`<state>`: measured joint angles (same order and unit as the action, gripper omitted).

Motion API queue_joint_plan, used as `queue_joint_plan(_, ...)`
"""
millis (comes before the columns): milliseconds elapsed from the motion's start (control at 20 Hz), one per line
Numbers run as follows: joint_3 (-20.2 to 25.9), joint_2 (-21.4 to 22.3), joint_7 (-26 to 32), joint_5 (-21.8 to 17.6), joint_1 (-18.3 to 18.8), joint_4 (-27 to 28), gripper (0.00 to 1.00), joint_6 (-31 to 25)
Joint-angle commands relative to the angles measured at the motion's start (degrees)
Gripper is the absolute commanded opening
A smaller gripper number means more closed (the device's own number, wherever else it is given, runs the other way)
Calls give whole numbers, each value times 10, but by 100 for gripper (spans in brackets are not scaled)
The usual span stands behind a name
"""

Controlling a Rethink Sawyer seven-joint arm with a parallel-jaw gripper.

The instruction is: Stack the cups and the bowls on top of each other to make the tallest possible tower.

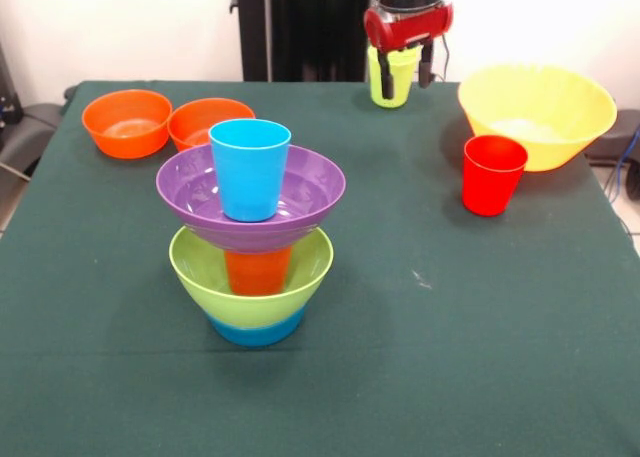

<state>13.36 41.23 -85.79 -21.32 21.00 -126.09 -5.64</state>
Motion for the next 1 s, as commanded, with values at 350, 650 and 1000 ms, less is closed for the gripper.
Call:
queue_joint_plan(350,84,-13,-152,22,8,-59,100,64)
queue_joint_plan(650,93,-6,-196,13,-20,-76,100,128)
queue_joint_plan(1000,88,-8,-231,6,-46,-77,100,181)
